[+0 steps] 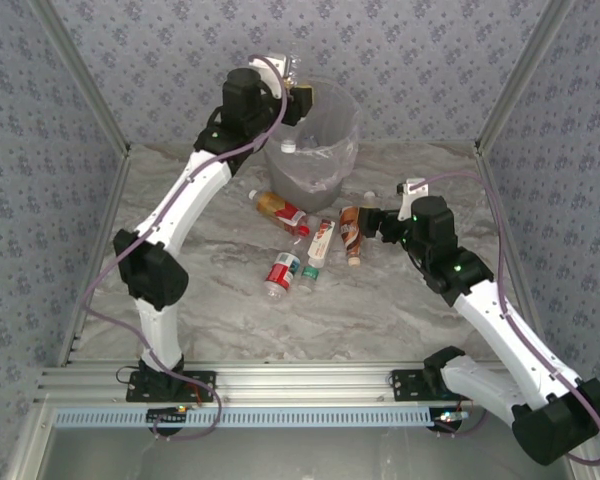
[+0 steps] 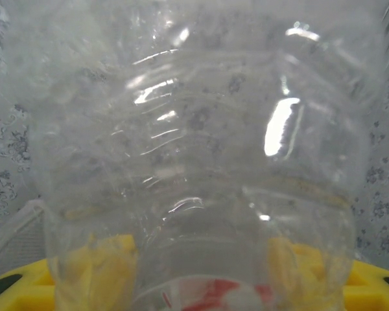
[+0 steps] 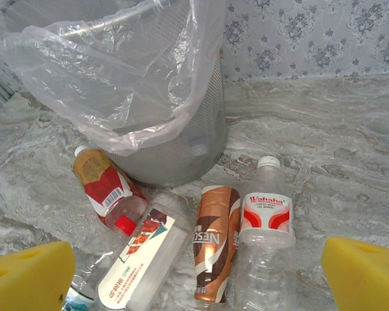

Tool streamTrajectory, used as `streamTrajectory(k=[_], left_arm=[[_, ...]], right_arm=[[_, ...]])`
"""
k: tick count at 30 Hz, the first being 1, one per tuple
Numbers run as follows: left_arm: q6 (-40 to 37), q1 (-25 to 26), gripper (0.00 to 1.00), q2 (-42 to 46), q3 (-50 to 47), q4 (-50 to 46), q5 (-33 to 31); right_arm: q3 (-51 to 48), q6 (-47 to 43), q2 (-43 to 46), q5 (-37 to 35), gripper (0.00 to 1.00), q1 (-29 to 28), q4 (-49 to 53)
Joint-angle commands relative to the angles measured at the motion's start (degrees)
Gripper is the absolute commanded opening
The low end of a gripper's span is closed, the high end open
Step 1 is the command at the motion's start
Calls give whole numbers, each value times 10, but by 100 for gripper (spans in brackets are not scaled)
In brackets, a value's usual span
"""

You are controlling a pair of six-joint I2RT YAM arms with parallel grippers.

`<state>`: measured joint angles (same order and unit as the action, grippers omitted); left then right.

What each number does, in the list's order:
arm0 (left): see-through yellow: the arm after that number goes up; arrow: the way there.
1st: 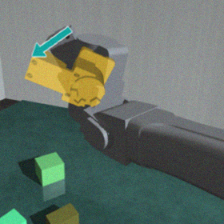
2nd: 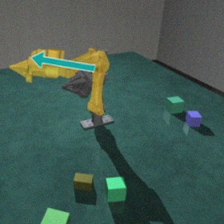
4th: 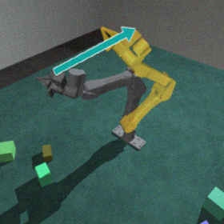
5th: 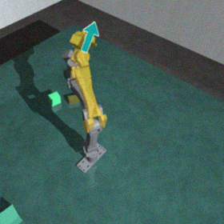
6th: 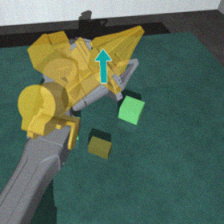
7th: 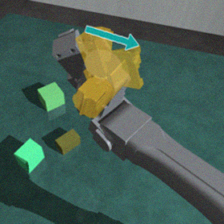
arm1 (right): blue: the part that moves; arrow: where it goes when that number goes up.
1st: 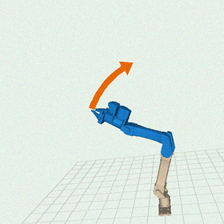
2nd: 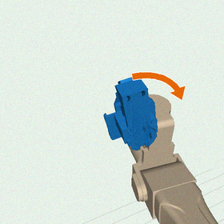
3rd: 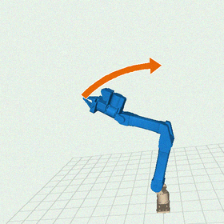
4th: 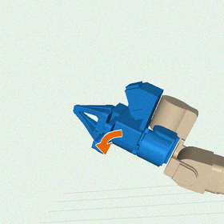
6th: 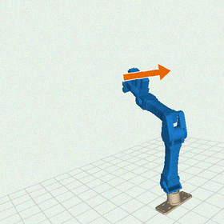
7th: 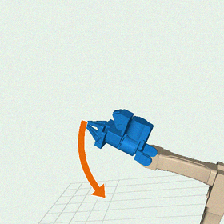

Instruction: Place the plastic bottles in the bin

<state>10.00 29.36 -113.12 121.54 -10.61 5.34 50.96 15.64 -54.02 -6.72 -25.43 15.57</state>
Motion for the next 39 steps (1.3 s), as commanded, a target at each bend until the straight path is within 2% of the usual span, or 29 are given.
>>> streamTrajectory(k=[1, 6, 11, 15, 26, 32, 39], left_arm=[[-29, 2, 52, -27, 59, -44, -6], [-62, -4, 52, -95, 156, -90, -44], [-83, -9, 54, -194, 352, -178, -34], [-95, -15, 58, -195, 320, -143, -32], [-129, -43, 59, -173, 177, -82, -6], [-145, -46, 65, -171, 147, -69, 19], [-137, -45, 73, -171, 147, -73, 19]], right_arm=[[12, -1, 20, -12, 100, -4, 18], [3, 1, 31, -17, 100, -4, 22], [1, 1, 34, -22, 100, -4, 30], [-1, 0, 34, -26, 100, -4, 30], [-3, -4, 31, -29, 100, -4, 28], [-2, -5, 26, -28, 100, -4, 25], [-1, -5, 25, -29, 100, -4, 32]])
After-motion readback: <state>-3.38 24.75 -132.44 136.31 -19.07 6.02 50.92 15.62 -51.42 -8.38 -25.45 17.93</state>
